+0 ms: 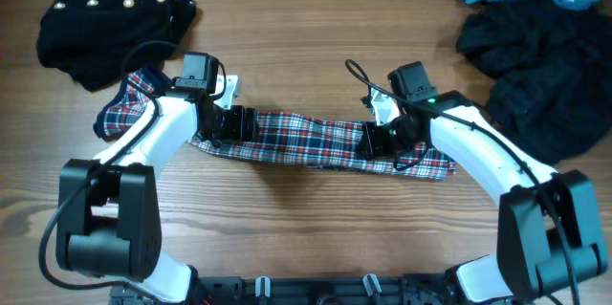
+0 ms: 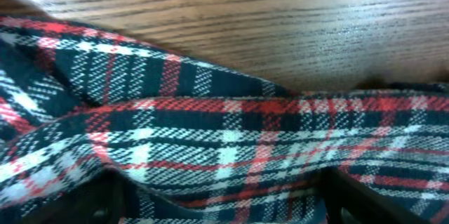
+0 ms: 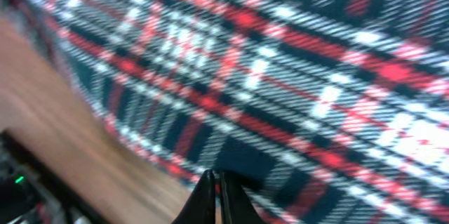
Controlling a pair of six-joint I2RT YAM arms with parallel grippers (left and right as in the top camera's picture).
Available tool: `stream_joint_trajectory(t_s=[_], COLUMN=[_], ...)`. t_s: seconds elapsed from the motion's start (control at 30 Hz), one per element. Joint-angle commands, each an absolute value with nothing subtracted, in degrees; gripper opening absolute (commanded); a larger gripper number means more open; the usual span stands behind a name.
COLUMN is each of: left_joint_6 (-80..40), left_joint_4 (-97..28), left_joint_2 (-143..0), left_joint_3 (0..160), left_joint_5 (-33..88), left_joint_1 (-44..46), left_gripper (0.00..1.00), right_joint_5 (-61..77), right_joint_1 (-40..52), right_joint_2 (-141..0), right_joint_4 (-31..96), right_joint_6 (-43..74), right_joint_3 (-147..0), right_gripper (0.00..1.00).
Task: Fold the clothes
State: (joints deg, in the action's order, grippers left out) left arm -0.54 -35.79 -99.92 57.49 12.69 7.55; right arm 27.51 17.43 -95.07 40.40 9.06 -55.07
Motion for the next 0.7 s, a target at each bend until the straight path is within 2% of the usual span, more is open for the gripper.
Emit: stream_joint_trajectory(t_s=[0.0,0.27,0.67], left_joint_6=[-2.2,-2.2,-2.2], left_joint_4=[-34.3,-31.3,-27.9], left_joint_2=[-100.9,-101.0,-101.0], left_joint_3=[57.2,57.2,57.2], left_joint_5=[7.5,7.4,4.8], left_joint_1=[7.6,7.6,6.5], left_gripper=[0.92,1.00,1.00], right_joint_5=[22.1,21.2,21.3], right_joint_1=[17.4,16.8,6.4], right_joint_2=[-98.3,-108.0,-110.5], right_joint_4=[38.5,31.7,30.2], right_joint_6=[11.3,12.6,9.0], right_joint_3=[-54.6,-54.6,-55.8], right_gripper=[0.04,0.04,0.04])
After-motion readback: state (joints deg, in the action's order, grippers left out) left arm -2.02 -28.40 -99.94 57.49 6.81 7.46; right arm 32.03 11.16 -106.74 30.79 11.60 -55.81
